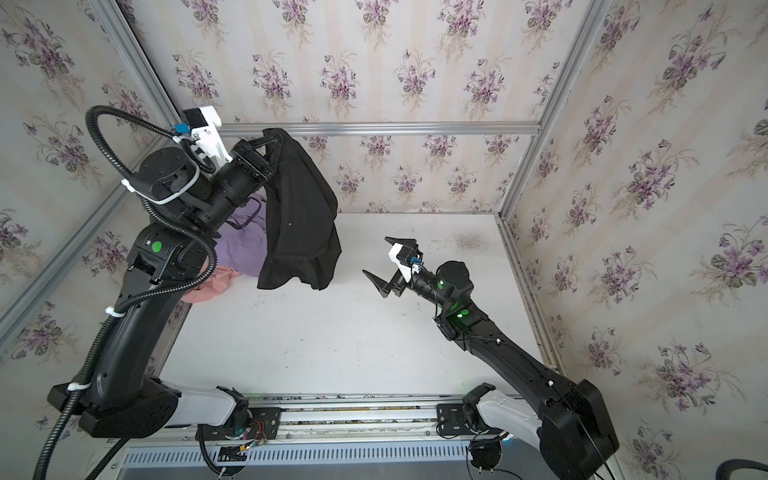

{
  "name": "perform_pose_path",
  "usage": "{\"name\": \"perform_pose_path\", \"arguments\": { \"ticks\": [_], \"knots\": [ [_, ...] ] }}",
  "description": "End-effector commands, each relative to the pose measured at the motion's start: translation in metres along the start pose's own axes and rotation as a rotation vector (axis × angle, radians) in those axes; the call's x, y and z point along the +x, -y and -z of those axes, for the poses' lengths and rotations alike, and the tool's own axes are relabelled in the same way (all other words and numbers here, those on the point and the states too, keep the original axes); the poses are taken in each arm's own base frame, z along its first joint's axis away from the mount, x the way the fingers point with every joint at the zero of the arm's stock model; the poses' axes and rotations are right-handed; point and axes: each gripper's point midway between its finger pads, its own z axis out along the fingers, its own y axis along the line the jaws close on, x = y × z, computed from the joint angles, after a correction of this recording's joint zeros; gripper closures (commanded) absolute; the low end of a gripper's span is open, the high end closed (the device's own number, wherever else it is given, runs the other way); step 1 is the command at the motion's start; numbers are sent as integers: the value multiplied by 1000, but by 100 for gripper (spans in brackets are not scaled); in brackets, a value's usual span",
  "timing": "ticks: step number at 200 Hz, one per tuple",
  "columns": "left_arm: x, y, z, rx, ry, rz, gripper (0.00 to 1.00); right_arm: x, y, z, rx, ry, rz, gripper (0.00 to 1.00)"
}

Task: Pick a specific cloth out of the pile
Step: 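Carry the black garment toward table center with left gripper while right gripper opens, then swing the black garment toward the right gripper while the right gripper approaches it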

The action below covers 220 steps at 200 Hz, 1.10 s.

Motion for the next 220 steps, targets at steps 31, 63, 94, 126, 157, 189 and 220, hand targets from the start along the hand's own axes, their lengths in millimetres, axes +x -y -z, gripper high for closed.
{"name": "perform_pose_path", "arguments": {
  "ticks": [31,63,94,126,157,189,220],
  "knots": [
    [25,36,-1,79,-12,-110,99,-25,-2,14,19,79,13,0],
    [51,42,-2,87,-59,-158,99,-37,-8,31,28,96,26,0],
    [77,55,-5,121,-113,-172,99,-53,-12,45,37,113,45,0],
    [100,68,-5,150,-155,-200,99,-64,-15,56,42,131,62,0],
    [125,69,-13,152,-198,-238,99,-67,-16,62,55,135,74,0],
    [142,66,-20,153,-232,-261,99,-65,-16,64,62,134,80,0],
    [161,69,-23,194,-270,-356,99,-61,-16,64,66,124,87,0]
  ]
}}
